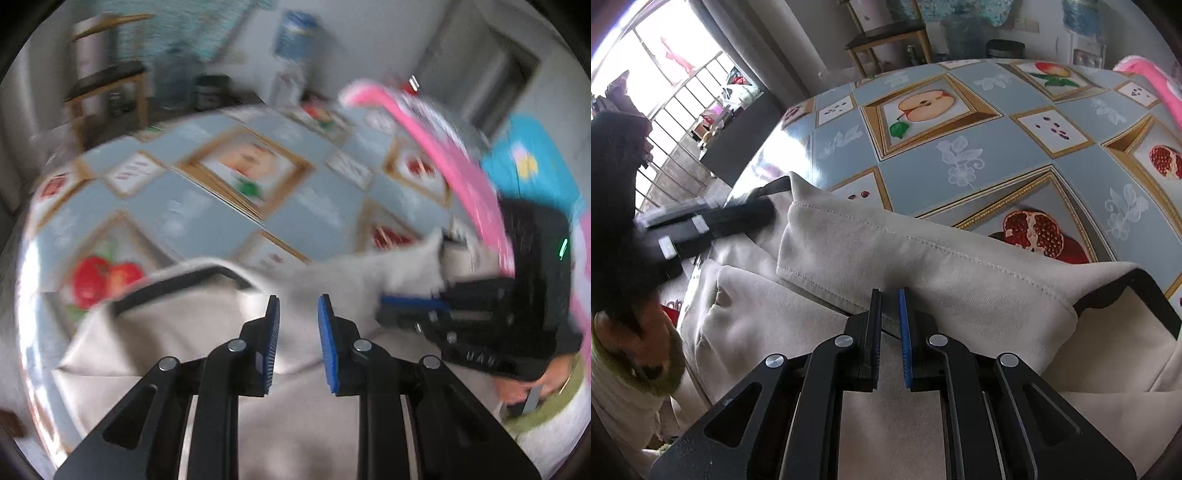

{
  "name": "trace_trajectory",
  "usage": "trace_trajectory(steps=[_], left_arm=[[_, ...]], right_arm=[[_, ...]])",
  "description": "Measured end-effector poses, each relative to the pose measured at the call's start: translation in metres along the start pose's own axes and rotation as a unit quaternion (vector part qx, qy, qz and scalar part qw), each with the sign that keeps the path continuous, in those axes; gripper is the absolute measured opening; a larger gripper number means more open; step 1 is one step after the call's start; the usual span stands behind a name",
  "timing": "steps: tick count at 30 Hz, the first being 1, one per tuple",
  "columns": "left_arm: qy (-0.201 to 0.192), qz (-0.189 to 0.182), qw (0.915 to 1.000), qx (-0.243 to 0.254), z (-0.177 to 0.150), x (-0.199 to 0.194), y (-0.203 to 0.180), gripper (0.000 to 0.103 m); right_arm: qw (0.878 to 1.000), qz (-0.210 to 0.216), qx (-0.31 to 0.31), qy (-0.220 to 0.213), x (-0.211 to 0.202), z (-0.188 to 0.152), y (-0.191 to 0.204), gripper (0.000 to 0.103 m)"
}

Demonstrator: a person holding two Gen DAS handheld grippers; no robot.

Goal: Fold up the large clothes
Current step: 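Open the right gripper while the left gripper opens off the jacket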

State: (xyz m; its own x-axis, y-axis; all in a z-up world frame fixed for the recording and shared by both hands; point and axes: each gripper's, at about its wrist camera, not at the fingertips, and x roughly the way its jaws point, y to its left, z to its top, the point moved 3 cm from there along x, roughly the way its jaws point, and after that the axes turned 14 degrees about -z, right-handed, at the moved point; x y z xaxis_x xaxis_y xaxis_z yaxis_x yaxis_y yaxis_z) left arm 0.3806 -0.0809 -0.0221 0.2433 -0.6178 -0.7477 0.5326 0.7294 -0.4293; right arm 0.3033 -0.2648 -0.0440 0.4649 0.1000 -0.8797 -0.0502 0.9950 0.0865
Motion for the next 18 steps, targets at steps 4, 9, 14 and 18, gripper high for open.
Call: trace_trajectory(steps=[4, 9, 14, 18], left_arm=[[0.02, 0.025, 0.9995, 0.002, -0.01, 0.031, 0.0, 0.021], [0.013, 0.003, 0.9996, -0.023, -0.012, 0.029, 0.009, 0.021], [0.006, 0.003, 0.9999, -0.012, -0.015, 0.029, 0.007, 0.021], [-0.002, -0.008, 0.9998, -0.018, -0.016, 0.026, 0.009, 0.021]], right_arm=[[1.0, 0.01, 0.011, -0.001, -0.002, -0.002, -0.004, 0.009], [0.997, 0.028, 0.073, 0.011, -0.02, -0.004, -0.034, 0.03], [0.985, 0.032, 0.17, -0.015, -0.055, -0.023, -0.092, 0.043], [0.987, 0.011, 0.157, 0.023, -0.041, -0.035, -0.095, 0.037]])
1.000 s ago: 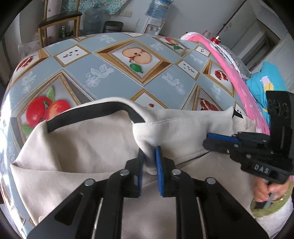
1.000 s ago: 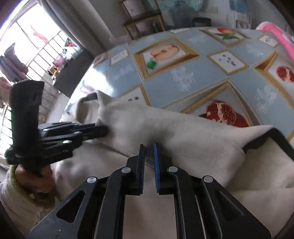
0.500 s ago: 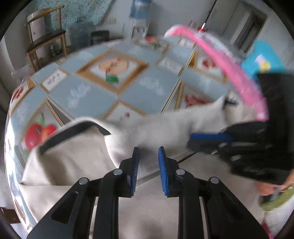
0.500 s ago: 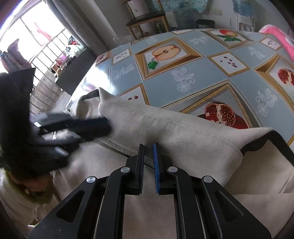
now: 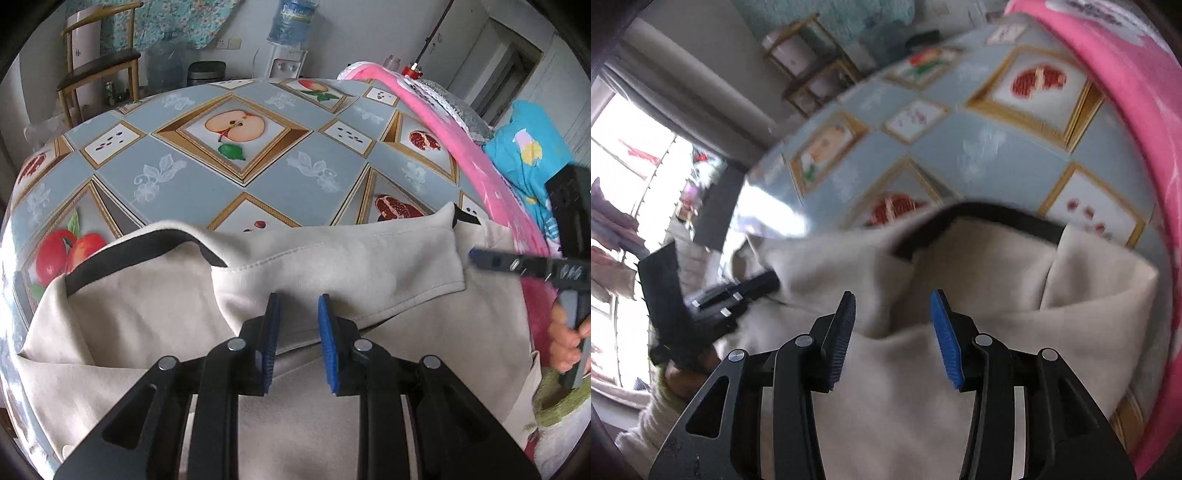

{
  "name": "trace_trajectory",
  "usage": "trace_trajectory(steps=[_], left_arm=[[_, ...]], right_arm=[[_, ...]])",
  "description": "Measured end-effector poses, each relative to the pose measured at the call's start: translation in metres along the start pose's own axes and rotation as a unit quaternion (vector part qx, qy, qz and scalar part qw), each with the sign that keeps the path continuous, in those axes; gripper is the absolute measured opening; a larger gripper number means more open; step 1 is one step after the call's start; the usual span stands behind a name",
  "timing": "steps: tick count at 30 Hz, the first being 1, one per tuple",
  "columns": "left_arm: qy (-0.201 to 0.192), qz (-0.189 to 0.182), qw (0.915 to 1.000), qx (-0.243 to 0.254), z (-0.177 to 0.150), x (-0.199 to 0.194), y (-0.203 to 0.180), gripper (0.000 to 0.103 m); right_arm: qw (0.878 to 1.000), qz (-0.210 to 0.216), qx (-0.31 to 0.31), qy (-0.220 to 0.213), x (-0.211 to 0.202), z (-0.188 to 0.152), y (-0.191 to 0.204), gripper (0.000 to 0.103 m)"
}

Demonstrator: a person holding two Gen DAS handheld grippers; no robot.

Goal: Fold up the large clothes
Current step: 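Open the right gripper while the left gripper opens off the jacket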

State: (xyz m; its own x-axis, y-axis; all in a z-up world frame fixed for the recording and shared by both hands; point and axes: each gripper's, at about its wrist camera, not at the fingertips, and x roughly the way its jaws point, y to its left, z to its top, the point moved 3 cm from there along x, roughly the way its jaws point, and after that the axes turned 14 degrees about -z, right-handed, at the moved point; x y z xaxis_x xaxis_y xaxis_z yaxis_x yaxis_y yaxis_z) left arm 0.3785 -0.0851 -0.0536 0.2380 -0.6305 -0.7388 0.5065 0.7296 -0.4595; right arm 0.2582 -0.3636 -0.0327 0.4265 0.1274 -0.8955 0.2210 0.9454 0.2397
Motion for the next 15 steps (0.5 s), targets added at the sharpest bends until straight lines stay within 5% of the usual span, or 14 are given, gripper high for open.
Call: trace_trajectory(steps=[2, 5, 8, 12, 15], left_arm=[[-0.004, -0.005, 1.0, -0.006, -0.001, -0.001, 0.001, 0.021], [-0.006, -0.006, 0.9999, -0.006, -0.002, -0.002, 0.001, 0.021], [-0.006, -0.006, 1.0, -0.002, -0.003, -0.002, 0.001, 0.021], [-0.01, -0.012, 0.9999, -0.003, -0.004, -0.002, 0.002, 0.021], [-0.017, -0.014, 0.9997, -0.003, -0.005, -0.003, 0.003, 0.021]], right_arm=[[1.0, -0.001, -0.022, 0.01, 0.01, -0.003, 0.009, 0.014], [0.996, -0.053, -0.07, -0.013, 0.016, 0.001, 0.021, 0.01], [0.993, -0.074, -0.086, -0.02, 0.021, 0.006, 0.025, 0.01], [0.984, -0.153, -0.088, -0.037, 0.002, 0.001, 0.025, 0.033], [0.99, -0.091, -0.072, -0.079, -0.029, -0.002, 0.029, 0.034]])
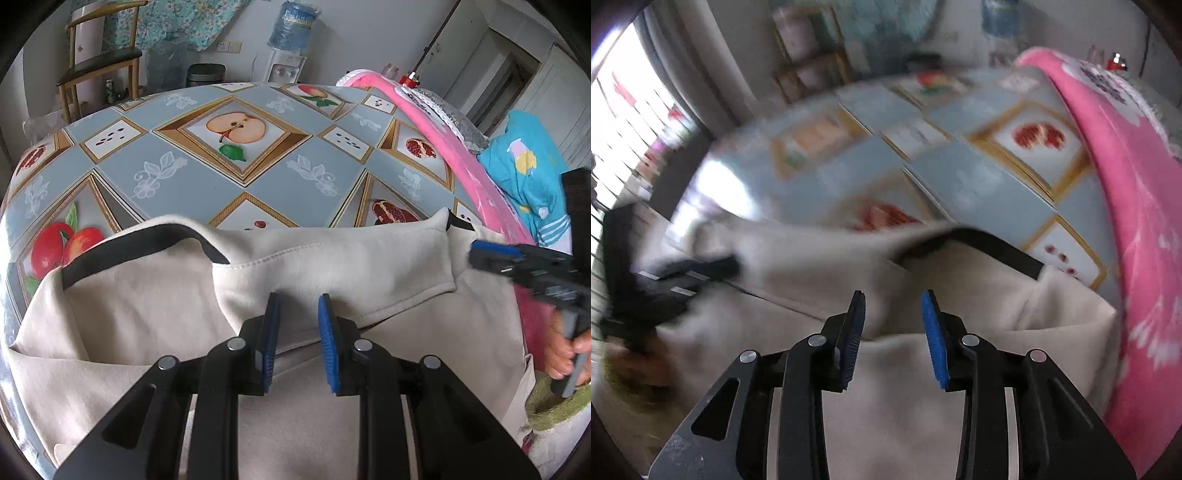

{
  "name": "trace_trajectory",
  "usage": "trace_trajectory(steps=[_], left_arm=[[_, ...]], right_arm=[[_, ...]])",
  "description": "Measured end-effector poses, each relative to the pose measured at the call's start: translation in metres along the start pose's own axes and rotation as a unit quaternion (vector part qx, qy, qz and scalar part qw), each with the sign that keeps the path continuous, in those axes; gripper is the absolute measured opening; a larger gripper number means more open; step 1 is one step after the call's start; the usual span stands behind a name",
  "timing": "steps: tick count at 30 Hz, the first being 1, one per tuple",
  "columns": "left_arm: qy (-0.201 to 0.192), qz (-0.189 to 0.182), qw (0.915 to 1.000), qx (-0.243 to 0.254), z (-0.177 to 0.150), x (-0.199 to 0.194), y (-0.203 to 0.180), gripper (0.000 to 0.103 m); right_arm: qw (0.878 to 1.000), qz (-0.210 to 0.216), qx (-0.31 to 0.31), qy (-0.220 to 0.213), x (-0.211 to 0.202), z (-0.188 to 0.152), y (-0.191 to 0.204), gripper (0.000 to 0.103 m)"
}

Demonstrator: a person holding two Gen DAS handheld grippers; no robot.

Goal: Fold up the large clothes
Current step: 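Open the right gripper while the left gripper opens off the jacket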

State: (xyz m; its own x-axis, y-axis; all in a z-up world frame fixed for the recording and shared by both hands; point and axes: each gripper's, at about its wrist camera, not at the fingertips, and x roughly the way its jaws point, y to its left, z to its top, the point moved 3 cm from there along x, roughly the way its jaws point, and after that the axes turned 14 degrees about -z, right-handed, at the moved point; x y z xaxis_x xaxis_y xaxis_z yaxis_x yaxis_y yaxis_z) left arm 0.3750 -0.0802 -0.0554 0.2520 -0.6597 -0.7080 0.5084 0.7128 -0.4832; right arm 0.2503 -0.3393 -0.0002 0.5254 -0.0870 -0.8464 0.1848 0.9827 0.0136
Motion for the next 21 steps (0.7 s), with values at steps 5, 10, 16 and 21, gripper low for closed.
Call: trace_trajectory(steps=[5, 10, 16, 21], left_arm=[[-0.006, 0.002, 1.0, 0.002, -0.002, -0.001, 0.0, 0.021], [-0.007, 0.007, 0.9999, 0.008, -0.001, -0.003, -0.002, 0.021], [-0.02, 0.038, 0.9985, 0.035, 0.011, -0.007, -0.011, 0.034], [-0.008, 0.059, 0.9977, 0.033, 0.009, 0.005, -0.004, 0.034]], right_arm=[[0.998, 0.017, -0.038, -0.043, 0.004, 0.009, 0.045, 0.034], [0.998, -0.005, -0.057, -0.032, 0.051, 0.006, 0.073, 0.034], [0.998, -0.004, -0.055, -0.036, 0.049, 0.001, 0.073, 0.034], [0.999, -0.005, -0.044, -0.025, 0.044, 0.007, 0.075, 0.034]])
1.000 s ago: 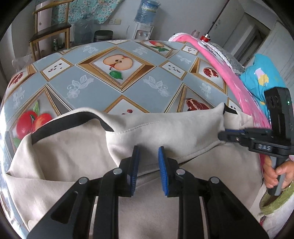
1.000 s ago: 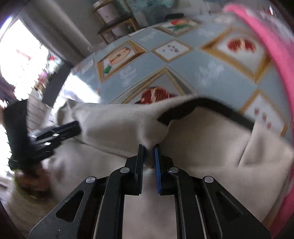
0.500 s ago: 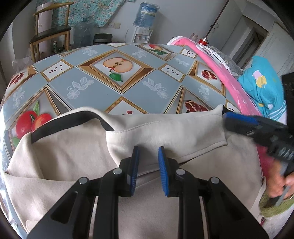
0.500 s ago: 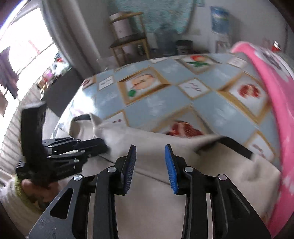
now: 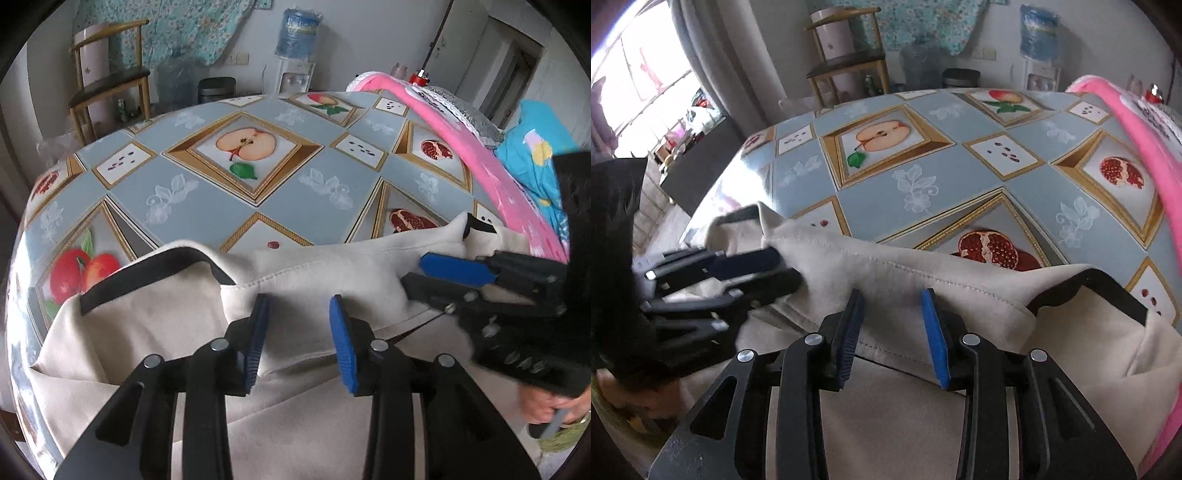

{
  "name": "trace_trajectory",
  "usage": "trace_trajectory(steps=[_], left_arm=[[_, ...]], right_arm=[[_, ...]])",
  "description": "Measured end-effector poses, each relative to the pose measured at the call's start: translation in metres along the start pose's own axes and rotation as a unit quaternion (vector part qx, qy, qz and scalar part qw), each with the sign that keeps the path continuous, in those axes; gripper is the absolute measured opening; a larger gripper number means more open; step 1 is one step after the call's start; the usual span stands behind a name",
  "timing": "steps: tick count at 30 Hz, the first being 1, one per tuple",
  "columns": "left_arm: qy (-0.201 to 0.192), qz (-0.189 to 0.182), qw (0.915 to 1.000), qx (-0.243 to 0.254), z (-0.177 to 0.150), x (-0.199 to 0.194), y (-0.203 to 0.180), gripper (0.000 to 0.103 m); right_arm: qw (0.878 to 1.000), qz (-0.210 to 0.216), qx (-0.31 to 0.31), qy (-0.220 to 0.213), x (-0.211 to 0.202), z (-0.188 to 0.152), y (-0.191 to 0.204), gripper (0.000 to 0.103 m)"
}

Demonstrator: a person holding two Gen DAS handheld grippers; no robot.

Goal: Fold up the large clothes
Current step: 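Open the right gripper while the left gripper opens off the jacket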

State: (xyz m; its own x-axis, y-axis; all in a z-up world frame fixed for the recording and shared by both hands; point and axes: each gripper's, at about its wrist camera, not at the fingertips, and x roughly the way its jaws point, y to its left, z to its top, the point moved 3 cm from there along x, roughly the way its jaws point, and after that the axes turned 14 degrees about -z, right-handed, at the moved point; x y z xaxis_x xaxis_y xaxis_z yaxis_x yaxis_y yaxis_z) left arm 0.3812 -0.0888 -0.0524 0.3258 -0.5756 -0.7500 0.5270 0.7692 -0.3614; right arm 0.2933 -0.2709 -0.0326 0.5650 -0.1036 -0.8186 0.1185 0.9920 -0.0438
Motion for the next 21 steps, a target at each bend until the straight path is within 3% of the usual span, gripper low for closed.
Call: trace_trajectory(steps=[2, 4, 7, 12, 16, 18, 21], left_arm=[[-0.004, 0.0, 0.9999, 0.009, -0.002, 0.0, 0.0, 0.034], [-0.007, -0.008, 0.9999, 0.01, -0.004, 0.0, 0.002, 0.034], [-0.009, -0.022, 0.9997, 0.004, -0.004, -0.002, 0.005, 0.034], [-0.013, -0.029, 0.9995, 0.004, -0.006, -0.003, 0.006, 0.034], [-0.016, -0.028, 0.9995, 0.005, -0.007, -0.003, 0.005, 0.034], [-0.016, -0.028, 0.9995, 0.001, -0.006, -0.005, 0.004, 0.034], [-0.039, -0.031, 0.9987, 0.011, -0.003, -0.019, -0.002, 0.035]], right_arm=[[1.0, 0.022, 0.005, -0.021, -0.012, 0.005, 0.004, 0.034], [0.999, 0.011, -0.012, -0.032, -0.015, 0.006, 0.013, 0.034], [0.999, -0.022, -0.036, -0.016, 0.004, 0.0, 0.022, 0.034], [1.0, -0.001, -0.008, -0.004, 0.001, 0.0, 0.01, 0.034], [0.999, -0.027, 0.016, -0.025, -0.014, 0.001, -0.005, 0.037], [0.999, -0.038, 0.024, 0.004, 0.002, -0.005, -0.013, 0.037], [0.999, -0.041, 0.015, 0.004, 0.005, -0.01, -0.013, 0.037]])
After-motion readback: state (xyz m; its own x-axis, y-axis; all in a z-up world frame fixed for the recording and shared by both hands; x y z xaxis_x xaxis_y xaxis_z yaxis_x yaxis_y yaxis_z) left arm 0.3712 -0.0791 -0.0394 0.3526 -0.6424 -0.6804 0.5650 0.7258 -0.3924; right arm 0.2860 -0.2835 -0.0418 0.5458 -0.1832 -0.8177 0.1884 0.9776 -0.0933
